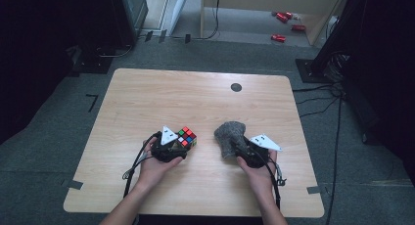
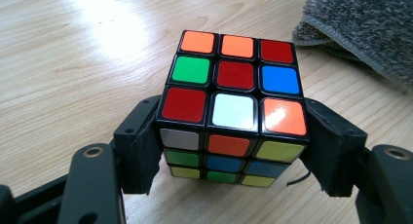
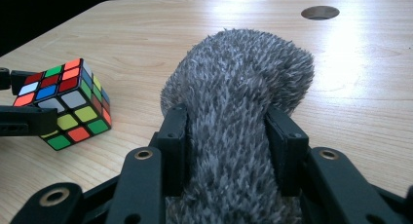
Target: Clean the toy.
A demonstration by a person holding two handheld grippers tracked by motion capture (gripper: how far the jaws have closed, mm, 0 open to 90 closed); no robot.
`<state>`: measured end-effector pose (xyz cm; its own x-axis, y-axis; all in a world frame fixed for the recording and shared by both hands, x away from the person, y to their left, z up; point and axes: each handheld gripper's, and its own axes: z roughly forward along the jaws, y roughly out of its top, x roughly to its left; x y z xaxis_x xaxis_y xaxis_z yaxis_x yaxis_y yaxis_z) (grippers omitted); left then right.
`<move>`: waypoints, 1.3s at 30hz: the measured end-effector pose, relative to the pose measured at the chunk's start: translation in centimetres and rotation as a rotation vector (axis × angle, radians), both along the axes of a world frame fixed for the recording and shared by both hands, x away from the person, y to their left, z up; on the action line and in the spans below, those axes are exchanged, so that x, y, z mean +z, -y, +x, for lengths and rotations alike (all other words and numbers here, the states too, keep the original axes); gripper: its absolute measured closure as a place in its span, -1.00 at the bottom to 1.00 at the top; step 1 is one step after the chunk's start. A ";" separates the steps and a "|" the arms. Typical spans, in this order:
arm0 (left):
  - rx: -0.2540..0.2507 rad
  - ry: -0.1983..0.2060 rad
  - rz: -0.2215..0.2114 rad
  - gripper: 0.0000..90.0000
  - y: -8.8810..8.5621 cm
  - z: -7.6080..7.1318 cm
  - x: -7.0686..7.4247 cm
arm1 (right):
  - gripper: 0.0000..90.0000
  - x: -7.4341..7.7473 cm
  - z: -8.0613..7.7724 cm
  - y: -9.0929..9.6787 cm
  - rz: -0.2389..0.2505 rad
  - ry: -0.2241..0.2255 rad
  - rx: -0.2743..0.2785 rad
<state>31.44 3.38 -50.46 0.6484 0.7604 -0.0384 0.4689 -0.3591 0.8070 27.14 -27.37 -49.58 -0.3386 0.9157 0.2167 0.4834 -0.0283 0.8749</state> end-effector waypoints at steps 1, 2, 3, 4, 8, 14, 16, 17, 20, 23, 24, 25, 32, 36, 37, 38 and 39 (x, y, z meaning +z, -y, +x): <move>0.003 0.005 -0.010 -0.31 0.0 -0.1 0.1 | 0.29 0.0 0.0 0.0 -0.001 0.001 -0.001; 0.003 0.016 -0.018 -0.35 -0.1 -0.1 0.2 | 0.27 0.0 0.0 0.0 -0.001 0.003 0.000; -0.002 0.026 -0.032 -0.39 -0.1 -0.2 0.4 | 0.23 0.0 0.1 0.1 0.000 0.006 -0.002; -0.001 0.030 -0.038 -0.40 -0.2 -0.3 0.6 | 0.18 0.0 0.0 0.1 0.000 0.011 -0.002; 0.019 0.012 -0.044 -0.68 -0.8 -0.5 1.3 | -0.07 0.3 0.1 0.0 -0.014 0.031 0.016; 0.065 -0.023 -0.143 -0.81 -2.8 -0.3 2.6 | -0.74 1.6 0.4 0.1 0.000 -0.006 0.068; 0.084 -0.024 -0.165 -0.83 -3.5 -0.3 3.1 | -0.86 2.1 0.2 0.1 -0.025 -0.009 0.091; 0.083 -0.024 -0.172 -0.89 -3.8 -0.4 3.3 | -0.95 2.3 0.1 0.1 -0.036 -0.016 0.089; 0.068 -0.029 -0.173 -0.95 -4.8 -0.8 3.7 | -1.00 2.7 -0.2 0.8 -0.059 -0.021 0.101; 0.082 -0.013 -0.170 -0.95 -6.2 -1.2 3.9 | -1.00 3.0 -0.8 2.0 -0.067 -0.017 0.083; 0.085 -0.015 -0.180 -0.95 -6.8 -1.4 4.0 | -1.00 3.1 -1.0 2.4 -0.069 -0.015 0.073; 0.084 -0.010 -0.181 -0.95 -7.3 -1.5 4.0 | -1.00 3.2 -1.2 2.8 -0.069 -0.013 0.065; 0.116 0.002 -0.159 -0.95 -10.5 -2.9 3.2 | -1.00 2.9 -2.7 5.3 -0.092 -0.020 0.017; 0.122 -0.003 -0.187 -0.96 -12.2 -3.8 2.5 | -1.00 2.3 -3.4 6.5 -0.106 -0.035 0.006; 0.131 -0.007 -0.182 -0.96 -12.7 -4.0 2.3 | -1.00 2.1 -3.5 6.8 -0.109 -0.039 0.004; 0.135 -0.011 -0.170 -0.96 -13.1 -4.1 2.1 | -1.00 2.0 -3.7 7.1 -0.116 -0.041 0.001; 0.140 -0.017 -0.158 -0.96 -13.5 -4.3 1.9 | -1.00 1.8 -3.9 7.4 -0.122 -0.047 -0.002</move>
